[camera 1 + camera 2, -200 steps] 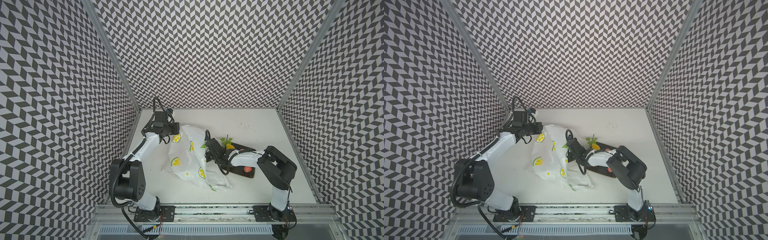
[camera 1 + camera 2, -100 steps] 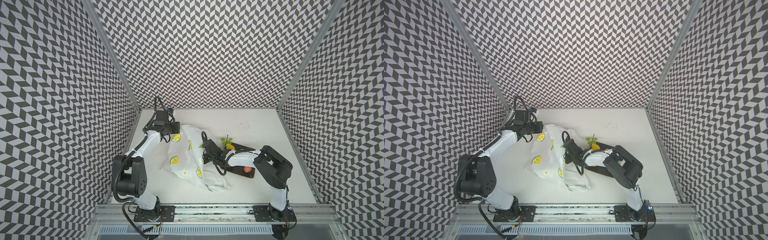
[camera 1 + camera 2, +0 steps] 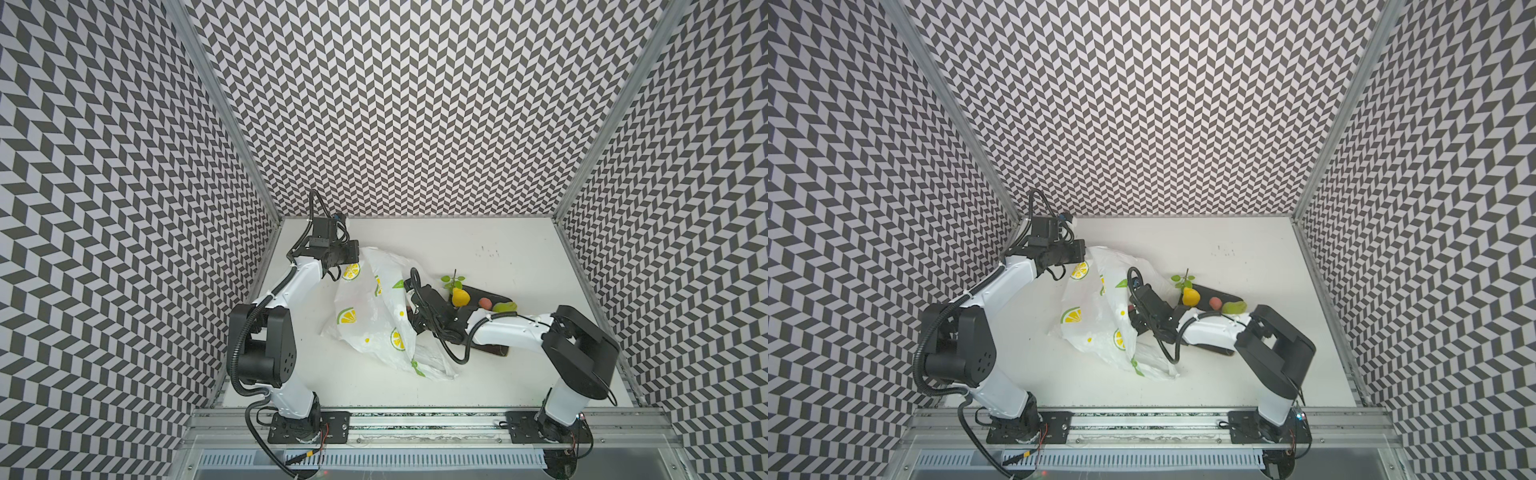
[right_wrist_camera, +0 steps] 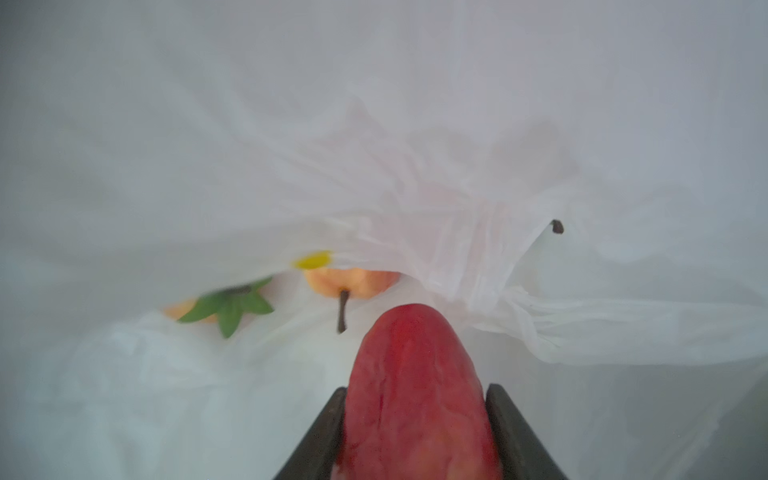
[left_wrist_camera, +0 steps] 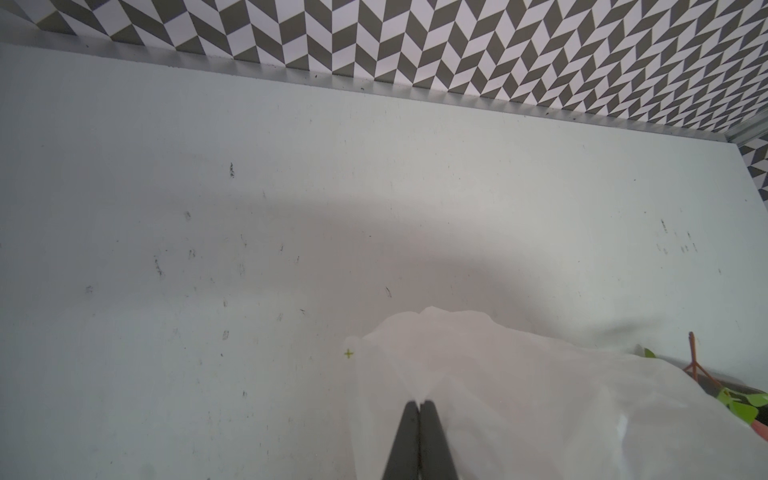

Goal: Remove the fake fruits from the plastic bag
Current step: 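Pull the red mango out and lower it onto the black pad with the right gripper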

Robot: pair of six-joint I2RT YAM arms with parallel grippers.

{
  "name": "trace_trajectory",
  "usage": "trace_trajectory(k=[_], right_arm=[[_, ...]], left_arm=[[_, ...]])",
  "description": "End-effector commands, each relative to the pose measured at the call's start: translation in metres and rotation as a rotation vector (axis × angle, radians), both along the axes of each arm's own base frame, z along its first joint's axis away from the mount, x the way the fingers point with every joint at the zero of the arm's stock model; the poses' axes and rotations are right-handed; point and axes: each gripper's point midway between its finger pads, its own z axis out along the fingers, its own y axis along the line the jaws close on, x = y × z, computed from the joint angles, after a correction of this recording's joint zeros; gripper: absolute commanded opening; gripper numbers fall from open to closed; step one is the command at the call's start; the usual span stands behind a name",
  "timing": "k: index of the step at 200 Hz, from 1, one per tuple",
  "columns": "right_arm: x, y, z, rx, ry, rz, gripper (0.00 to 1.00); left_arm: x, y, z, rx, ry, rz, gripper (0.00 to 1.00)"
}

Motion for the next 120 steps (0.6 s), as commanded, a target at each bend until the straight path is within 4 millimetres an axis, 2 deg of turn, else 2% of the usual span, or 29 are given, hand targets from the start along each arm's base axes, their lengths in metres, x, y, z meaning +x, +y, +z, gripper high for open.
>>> trace_trajectory(k=[1, 43, 63, 95, 120], right_arm=[[-0.016, -0.006, 0.014, 0.04, 0.01, -0.013, 0.44], [-0.042, -0.036, 0.034, 0.088, 0.016, -0.067, 0.45], [-0.053, -0.055, 0.046, 0.105, 0.013, -0.098, 0.45], [-0.07, -0.095, 0.056, 0.123, 0.026, -0.184, 0.45], [-0.076, -0.136, 0.063, 0.127, 0.01, -0.305, 0.45]], left_arm=[[0.004, 0.011, 0.003, 0.031, -0.023, 0.038, 0.0], [0.005, 0.014, -0.01, 0.054, 0.001, 0.046, 0.0], [0.006, 0.013, -0.009, 0.04, -0.007, 0.048, 0.0], [0.003, 0.01, -0.006, 0.025, -0.021, 0.04, 0.0], [0.003, 0.006, -0.005, 0.008, -0.019, 0.028, 0.0]])
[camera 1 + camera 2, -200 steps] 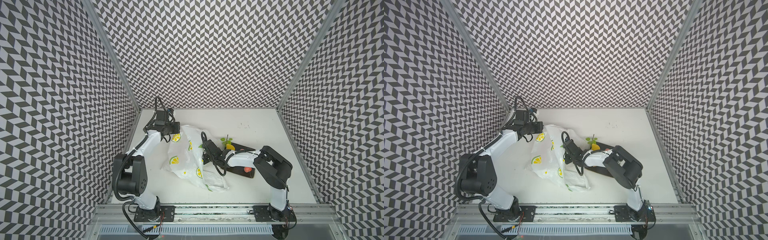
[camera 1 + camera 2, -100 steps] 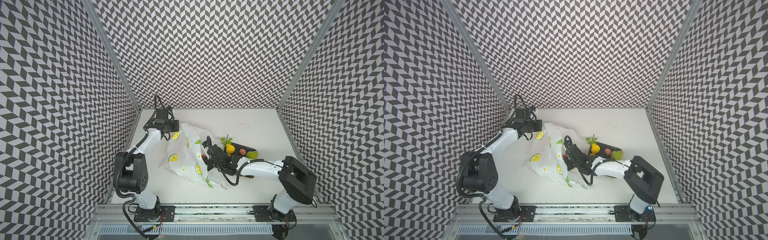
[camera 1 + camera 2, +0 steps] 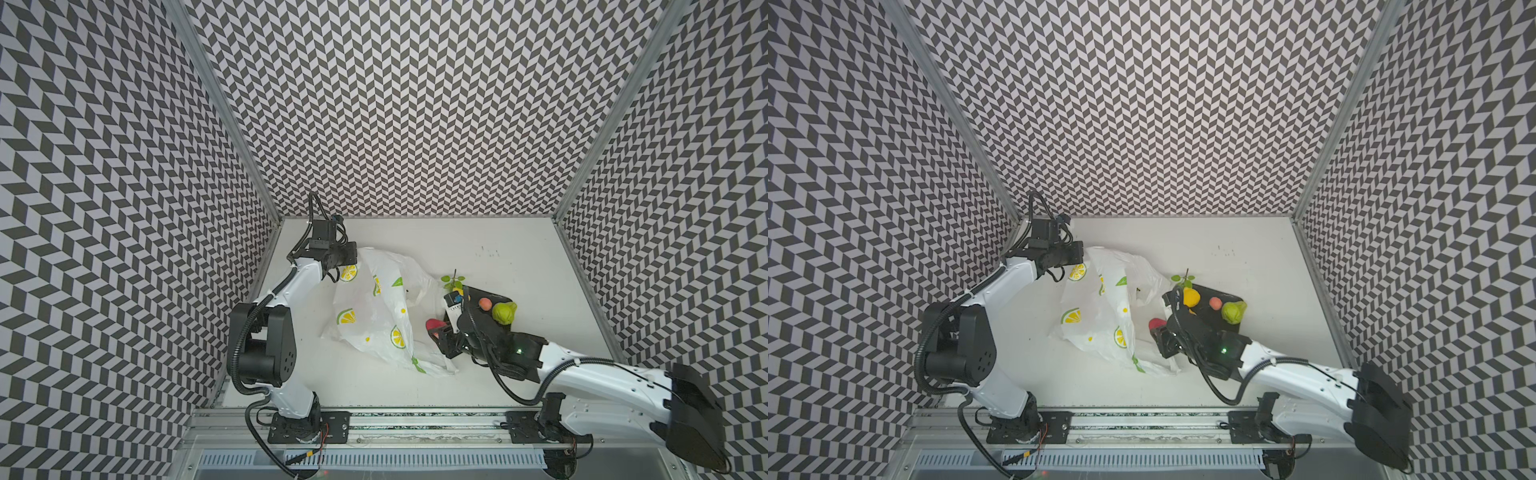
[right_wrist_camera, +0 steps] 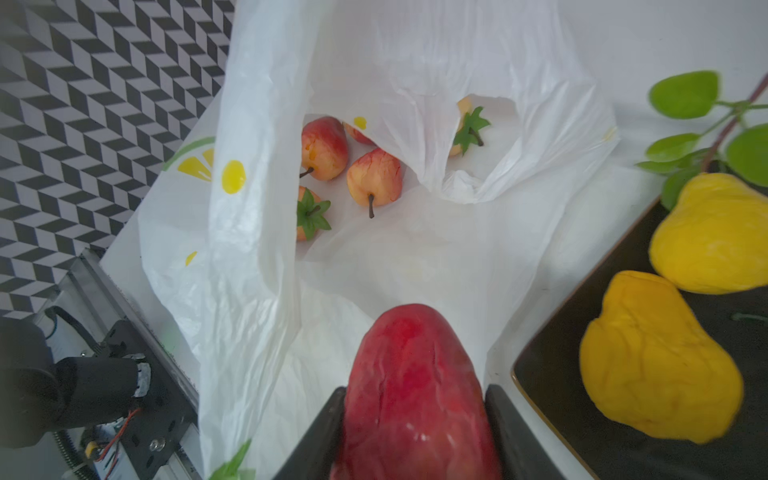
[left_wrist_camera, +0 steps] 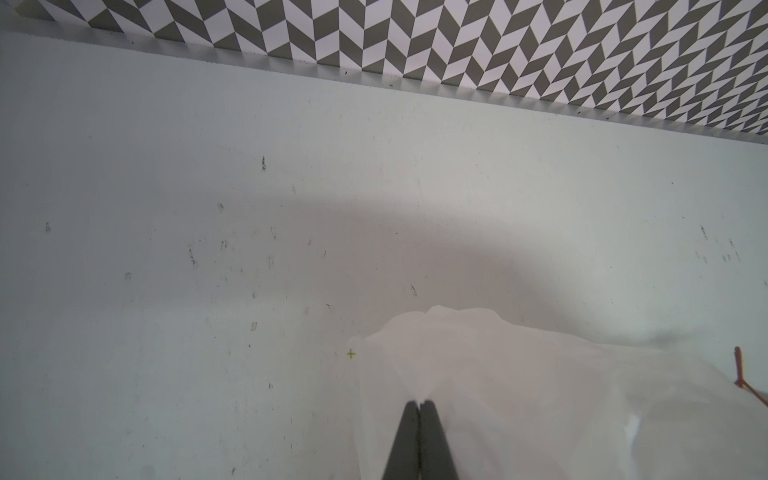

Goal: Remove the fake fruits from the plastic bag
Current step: 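Pull the red mango out and lower it onto the black pad with the right gripper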

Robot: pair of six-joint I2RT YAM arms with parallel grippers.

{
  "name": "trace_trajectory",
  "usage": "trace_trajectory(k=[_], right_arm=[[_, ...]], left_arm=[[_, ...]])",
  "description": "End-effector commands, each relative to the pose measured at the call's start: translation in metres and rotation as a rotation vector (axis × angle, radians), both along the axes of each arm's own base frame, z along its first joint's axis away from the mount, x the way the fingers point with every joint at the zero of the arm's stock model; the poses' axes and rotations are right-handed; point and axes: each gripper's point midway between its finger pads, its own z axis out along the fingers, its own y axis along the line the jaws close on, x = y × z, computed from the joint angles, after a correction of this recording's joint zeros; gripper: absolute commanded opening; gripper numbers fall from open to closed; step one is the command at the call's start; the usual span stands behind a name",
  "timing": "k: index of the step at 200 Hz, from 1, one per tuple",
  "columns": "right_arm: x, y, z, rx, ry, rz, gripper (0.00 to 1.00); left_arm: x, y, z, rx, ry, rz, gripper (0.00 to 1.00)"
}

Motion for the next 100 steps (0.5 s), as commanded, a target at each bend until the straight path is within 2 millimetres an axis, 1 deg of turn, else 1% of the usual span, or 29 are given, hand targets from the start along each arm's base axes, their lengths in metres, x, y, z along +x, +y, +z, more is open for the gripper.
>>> trace_trajectory(k=[1, 24, 45, 61, 78, 88, 100], right_arm=[[-0.003, -0.042, -0.001, -0.014, 0.015, -0.16, 0.45], [0.0, -0.082, -0.006, 0.007, -0.005, -0.317, 0.45], [0.005, -0.107, -0.016, 0.015, 0.024, -0.429, 0.46], [0.008, -0.12, -0.023, 0.049, 0.04, -0.498, 0.46], [0.013, -0.13, -0.032, 0.071, 0.054, -0.546, 0.46], [0.016, -0.132, -0.036, 0.079, 0.064, -0.56, 0.47], [0.019, -0.128, -0.04, 0.087, 0.078, -0.554, 0.48]], left_arm=[[0.002, -0.003, 0.004, -0.021, -0.019, -0.008, 0.0], [0.002, -0.005, 0.006, -0.034, -0.024, -0.016, 0.0], [0.001, -0.006, 0.008, -0.04, -0.026, -0.02, 0.0], [0.001, -0.006, 0.01, -0.043, -0.031, -0.021, 0.0], [0.001, -0.007, 0.012, -0.047, -0.035, -0.025, 0.0], [0.0, -0.009, 0.013, -0.054, -0.034, -0.032, 0.0], [0.0, -0.01, 0.015, -0.06, -0.037, -0.034, 0.0]])
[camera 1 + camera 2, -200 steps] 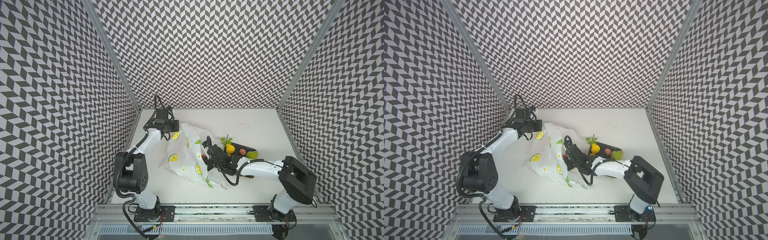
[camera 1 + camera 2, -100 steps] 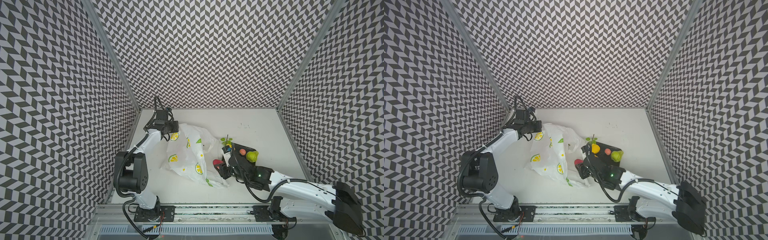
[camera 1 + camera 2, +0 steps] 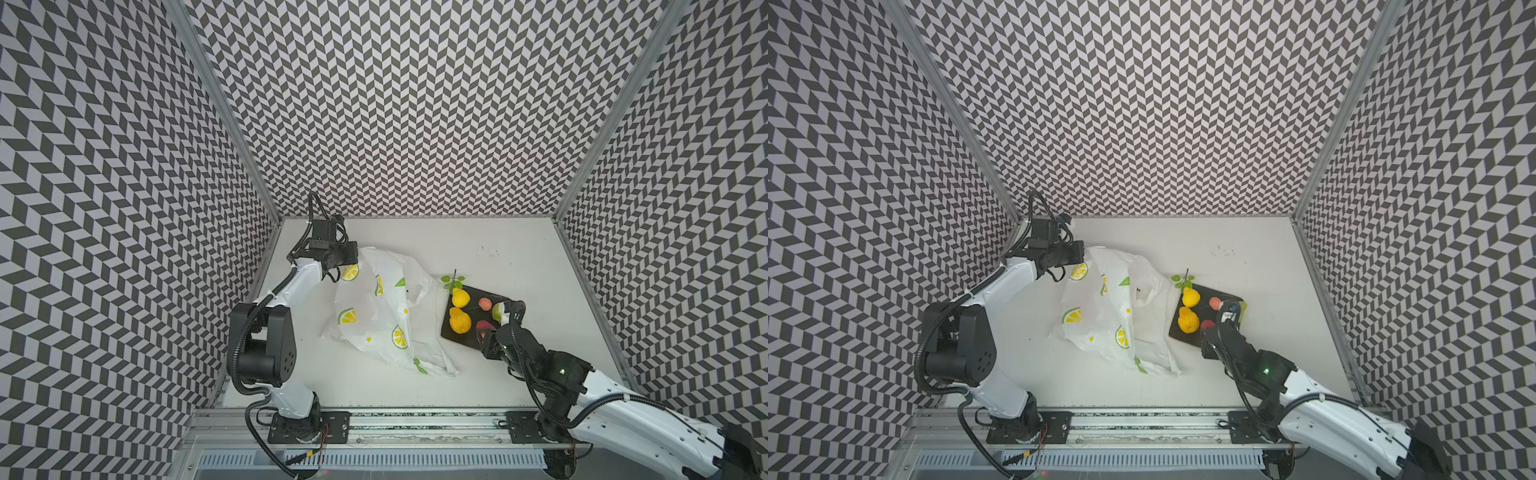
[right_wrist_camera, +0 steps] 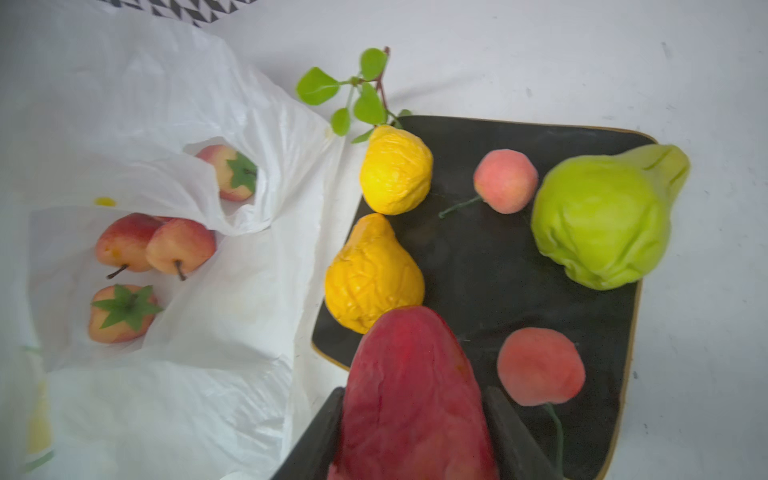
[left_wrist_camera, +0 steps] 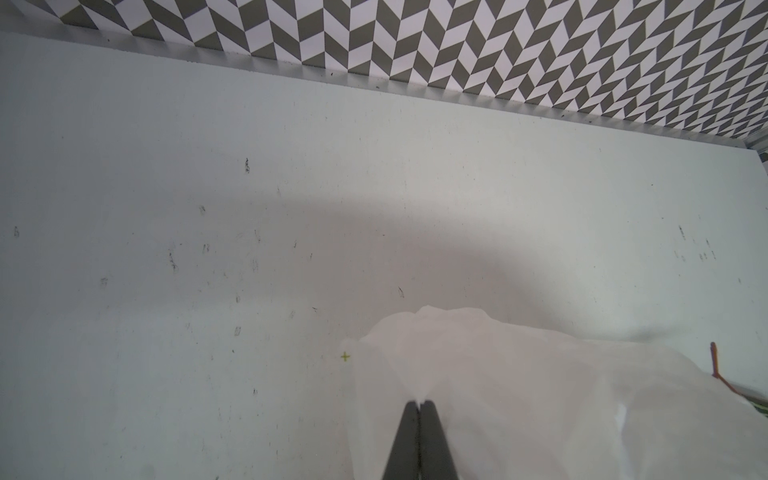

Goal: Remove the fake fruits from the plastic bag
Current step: 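Pull the red mango out and lower it onto the black pad with the right gripper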

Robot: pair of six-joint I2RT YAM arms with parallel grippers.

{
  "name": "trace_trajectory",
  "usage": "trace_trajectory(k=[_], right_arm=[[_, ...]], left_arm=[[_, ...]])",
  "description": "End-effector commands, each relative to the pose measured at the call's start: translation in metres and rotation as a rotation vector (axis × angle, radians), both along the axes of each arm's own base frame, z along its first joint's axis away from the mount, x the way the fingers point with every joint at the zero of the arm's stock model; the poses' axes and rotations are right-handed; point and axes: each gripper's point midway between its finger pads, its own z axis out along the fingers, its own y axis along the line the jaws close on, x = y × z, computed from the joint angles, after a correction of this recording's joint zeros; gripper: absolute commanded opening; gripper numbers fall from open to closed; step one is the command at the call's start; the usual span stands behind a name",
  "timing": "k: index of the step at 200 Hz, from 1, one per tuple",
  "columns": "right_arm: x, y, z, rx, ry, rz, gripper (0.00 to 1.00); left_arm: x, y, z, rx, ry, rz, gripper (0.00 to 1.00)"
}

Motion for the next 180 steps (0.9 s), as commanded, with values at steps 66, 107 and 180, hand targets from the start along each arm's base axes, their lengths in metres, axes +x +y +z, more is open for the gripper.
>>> trace_trajectory(k=[66, 107, 180], right_arm=[[0.021, 0.017, -0.021, 0.052, 0.028, -0.05, 0.51], [0.025, 0.021, -0.033, 0.039, 0.044, -0.057, 0.53], [0.026, 0.017, -0.056, -0.014, 0.083, -0.077, 0.58]], left_arm=[[-0.001, -0.004, 0.015, -0.029, -0.04, -0.02, 0.0], [0.0, -0.005, 0.015, -0.03, -0.039, -0.025, 0.0], [0.0, -0.005, 0.014, -0.025, -0.035, -0.027, 0.0]])
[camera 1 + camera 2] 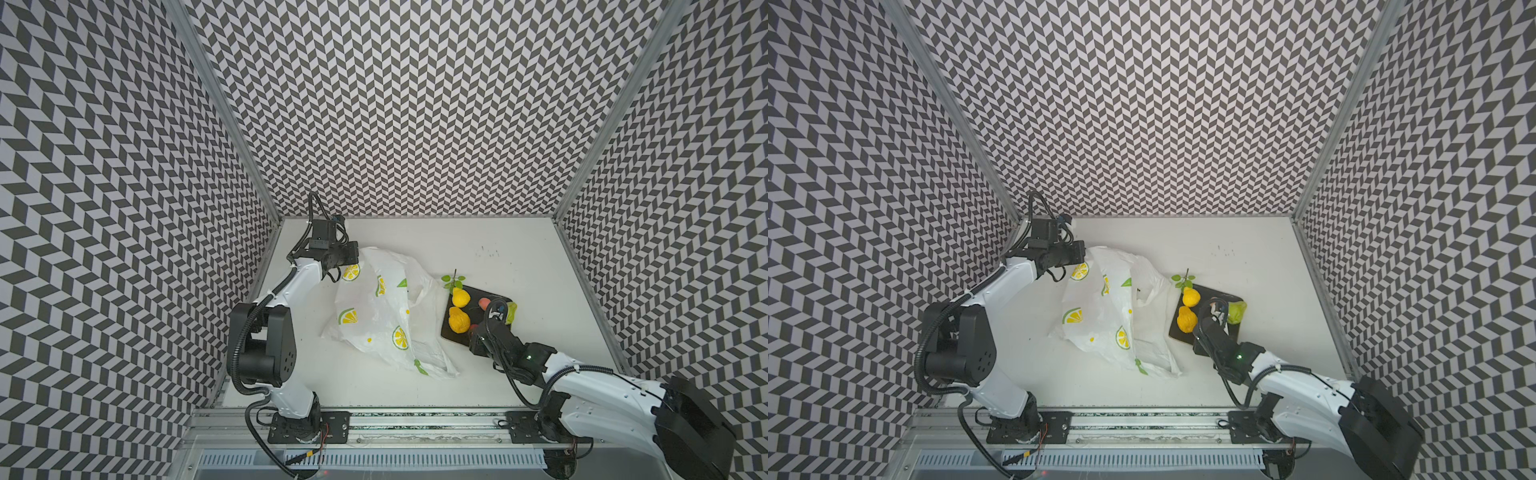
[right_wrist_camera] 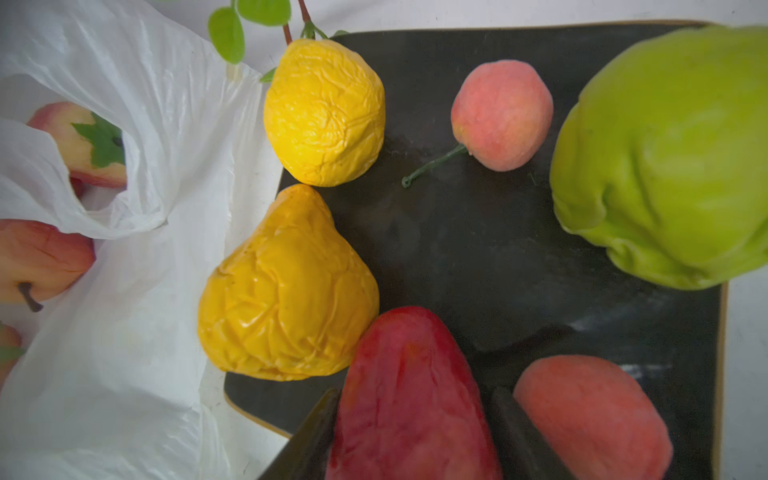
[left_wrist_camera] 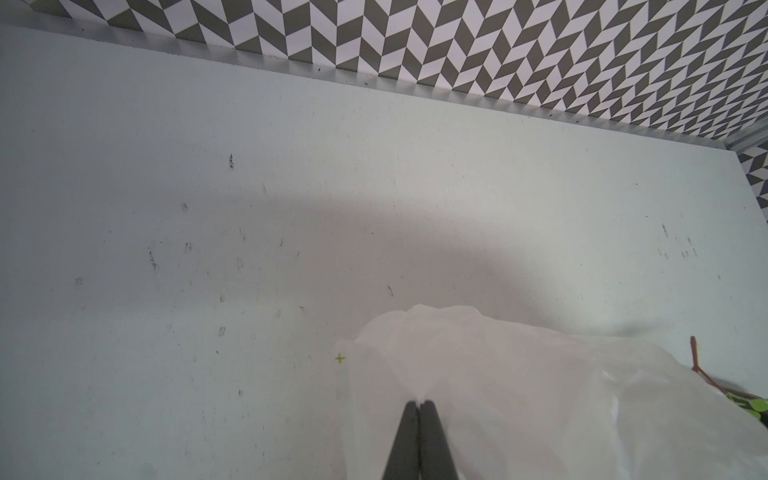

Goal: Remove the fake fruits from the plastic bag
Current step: 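Pull the red mango out and lower it onto the black pad with the right gripper, then move the right gripper back into the bag toward the red apples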

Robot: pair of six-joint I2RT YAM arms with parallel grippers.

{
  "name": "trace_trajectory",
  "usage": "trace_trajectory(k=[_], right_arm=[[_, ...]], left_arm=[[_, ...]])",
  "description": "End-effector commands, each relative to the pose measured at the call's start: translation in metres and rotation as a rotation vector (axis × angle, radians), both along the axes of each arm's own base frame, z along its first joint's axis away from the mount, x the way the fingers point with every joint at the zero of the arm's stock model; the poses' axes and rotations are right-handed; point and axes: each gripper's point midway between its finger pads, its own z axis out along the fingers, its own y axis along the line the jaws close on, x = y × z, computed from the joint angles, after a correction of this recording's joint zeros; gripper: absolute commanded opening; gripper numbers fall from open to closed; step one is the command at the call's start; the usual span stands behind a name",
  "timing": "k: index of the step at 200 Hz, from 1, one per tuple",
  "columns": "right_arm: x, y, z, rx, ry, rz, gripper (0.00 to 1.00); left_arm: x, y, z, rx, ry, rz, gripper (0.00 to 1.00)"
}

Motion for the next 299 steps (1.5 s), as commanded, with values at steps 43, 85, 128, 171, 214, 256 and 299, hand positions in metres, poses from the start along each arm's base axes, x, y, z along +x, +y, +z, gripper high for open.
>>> trace_trajectory(k=[43, 85, 128, 171, 214, 256, 299], right_arm=[[0.007, 0.003, 0.005, 0.018, -0.01, -0.026, 0.71], [0.006, 0.005, 0.034, 0.046, -0.042, -0.005, 0.75], [0.005, 0.008, 0.103, 0.164, -0.211, 0.061, 0.7], [0.001, 0.036, 0.143, 0.269, -0.293, 0.217, 0.56], [-0.002, 0.106, 0.151, 0.351, -0.266, 0.475, 0.43], [-0.002, 0.174, 0.12, 0.267, -0.213, 0.597, 0.41], [-0.007, 0.225, 0.077, 0.228, -0.122, 0.7, 0.39]], left_arm=[[0.001, -0.001, 0.012, -0.001, -0.037, -0.014, 0.0], [0.001, -0.001, 0.011, 0.001, -0.035, -0.016, 0.0], [0.001, -0.001, 0.008, 0.004, -0.027, -0.017, 0.0], [0.001, -0.003, 0.001, 0.003, -0.012, -0.024, 0.0], [-0.001, -0.01, -0.003, 0.014, -0.006, -0.046, 0.0], [-0.001, -0.012, -0.003, 0.022, -0.006, -0.052, 0.0], [-0.001, -0.01, -0.006, 0.034, -0.001, -0.051, 0.0]])
